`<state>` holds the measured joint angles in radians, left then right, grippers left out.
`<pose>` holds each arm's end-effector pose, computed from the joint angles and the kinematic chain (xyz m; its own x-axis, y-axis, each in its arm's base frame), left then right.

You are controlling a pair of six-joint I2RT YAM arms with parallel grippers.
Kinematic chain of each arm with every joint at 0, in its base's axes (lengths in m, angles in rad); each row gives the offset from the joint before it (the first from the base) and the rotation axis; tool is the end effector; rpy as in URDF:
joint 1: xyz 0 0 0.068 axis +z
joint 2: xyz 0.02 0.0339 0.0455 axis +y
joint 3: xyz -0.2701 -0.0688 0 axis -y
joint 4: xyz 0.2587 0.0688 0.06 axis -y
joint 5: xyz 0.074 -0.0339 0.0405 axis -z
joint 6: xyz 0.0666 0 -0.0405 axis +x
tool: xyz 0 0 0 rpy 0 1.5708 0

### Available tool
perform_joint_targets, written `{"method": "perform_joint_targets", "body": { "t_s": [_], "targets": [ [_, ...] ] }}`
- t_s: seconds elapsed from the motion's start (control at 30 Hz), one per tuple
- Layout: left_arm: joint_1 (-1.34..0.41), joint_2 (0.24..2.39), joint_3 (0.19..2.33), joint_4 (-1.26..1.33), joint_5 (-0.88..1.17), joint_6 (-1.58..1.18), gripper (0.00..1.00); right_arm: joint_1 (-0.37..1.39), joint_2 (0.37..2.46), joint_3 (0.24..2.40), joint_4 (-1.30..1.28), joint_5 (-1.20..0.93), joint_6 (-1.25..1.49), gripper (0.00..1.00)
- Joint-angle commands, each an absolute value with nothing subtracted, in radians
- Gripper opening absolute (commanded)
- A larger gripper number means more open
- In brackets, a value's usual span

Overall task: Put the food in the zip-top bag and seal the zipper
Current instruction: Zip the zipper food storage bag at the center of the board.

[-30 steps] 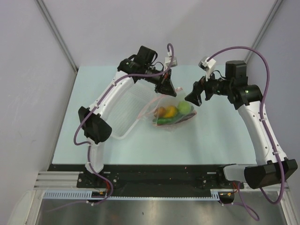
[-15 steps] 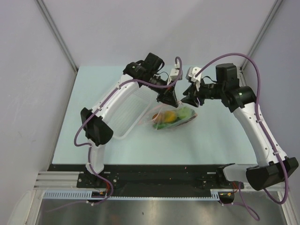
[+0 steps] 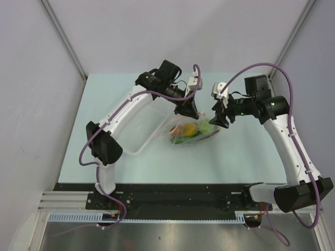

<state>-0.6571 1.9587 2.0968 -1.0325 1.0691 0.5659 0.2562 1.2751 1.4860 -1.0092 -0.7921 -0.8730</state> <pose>0.3100 -0.3129 0.3759 -0.1307 0.4265 -0.8950 0.9458 -0.2170 -0.2415 0.2453 0.1133 0.3982 0.0595 -0.5408 -0.8391 -0.9540 0.2166 -0.2072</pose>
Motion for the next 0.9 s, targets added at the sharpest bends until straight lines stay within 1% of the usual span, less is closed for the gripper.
{"method": "perform_joint_targets", "body": {
  "t_s": [0.0, 0.17, 0.2, 0.27, 0.3, 0.33, 0.37, 0.4, 0.47, 0.5, 0.53, 0.6, 0.63, 0.7, 0.73, 0.77, 0.83, 0.87],
  "targets": [
    [-0.667, 1.911, 2.095, -0.986, 1.101, 0.577, 0.0, 0.271, 1.262, 1.489, -0.956, -0.845, -0.856, 0.62],
    [-0.669, 1.913, 2.095, -0.963, 1.094, 0.54, 0.0, 0.322, 1.282, 1.489, -0.926, -0.838, -0.83, 0.54],
    [-0.669, 1.913, 2.095, -0.959, 1.095, 0.537, 0.0, 0.328, 1.284, 1.489, -0.94, -0.838, -0.831, 0.51],
    [-0.669, 1.911, 2.094, -0.957, 1.095, 0.534, 0.0, 0.337, 1.287, 1.488, -0.946, -0.83, -0.845, 0.46],
    [-0.67, 1.91, 2.092, -0.957, 1.095, 0.535, 0.0, 0.342, 1.285, 1.485, -0.942, -0.821, -0.844, 0.37],
    [-0.67, 1.908, 2.091, -0.957, 1.095, 0.537, 0.0, 0.342, 1.287, 1.485, -0.937, -0.816, -0.844, 0.32],
    [-0.67, 1.907, 2.091, -0.959, 1.089, 0.538, 0.0, 0.344, 1.289, 1.485, -0.93, -0.812, -0.842, 0.18],
    [-0.67, 1.907, 2.089, -0.96, 1.089, 0.537, 0.0, 0.342, 1.292, 1.486, -0.927, -0.802, -0.841, 0.11],
    [-0.67, 1.904, 2.086, -0.974, 1.088, 0.552, 0.0, 0.345, 1.29, 1.485, -0.914, -0.793, -0.827, 0.0],
    [-0.67, 1.901, 2.086, -0.977, 1.086, 0.56, 0.0, 0.344, 1.289, 1.486, -0.91, -0.785, -0.821, 0.0],
    [-0.67, 1.89, 2.076, -0.979, 1.078, 0.566, 0.09, 0.344, 1.287, 1.486, -0.908, -0.785, -0.81, 0.0],
    [-0.666, 1.867, 2.054, -0.956, 1.062, 0.56, 0.21, 0.344, 1.273, 1.486, -0.897, -0.779, -0.795, 0.0],
    [-0.663, 1.85, 2.019, -0.937, 1.055, 0.552, 0.37, 0.344, 1.269, 1.485, -0.894, -0.779, -0.787, 0.0],
    [-0.654, 1.763, 1.944, -0.769, 1.036, 0.494, 0.5, 0.344, 1.261, 1.486, -0.888, -0.781, -0.764, 0.0],
    [-0.65, 1.722, 1.846, -0.696, 1.037, 0.453, 0.58, 0.345, 1.253, 1.486, -0.882, -0.779, -0.752, 0.0],
    [-0.65, 1.65, 1.794, -0.538, 1.025, 0.433, 0.62, 0.342, 1.25, 1.486, -0.867, -0.779, -0.726, 0.0],
    [-0.65, 1.586, 1.653, -0.374, 0.982, 0.344, 0.71, 0.342, 1.238, 1.486, -0.839, -0.782, -0.697, 0.0],
    [-0.652, 1.566, 1.632, -0.273, 0.973, 0.328, 0.73, 0.338, 1.232, 1.486, -0.806, -0.785, -0.675, 0.0]
  ]
}}
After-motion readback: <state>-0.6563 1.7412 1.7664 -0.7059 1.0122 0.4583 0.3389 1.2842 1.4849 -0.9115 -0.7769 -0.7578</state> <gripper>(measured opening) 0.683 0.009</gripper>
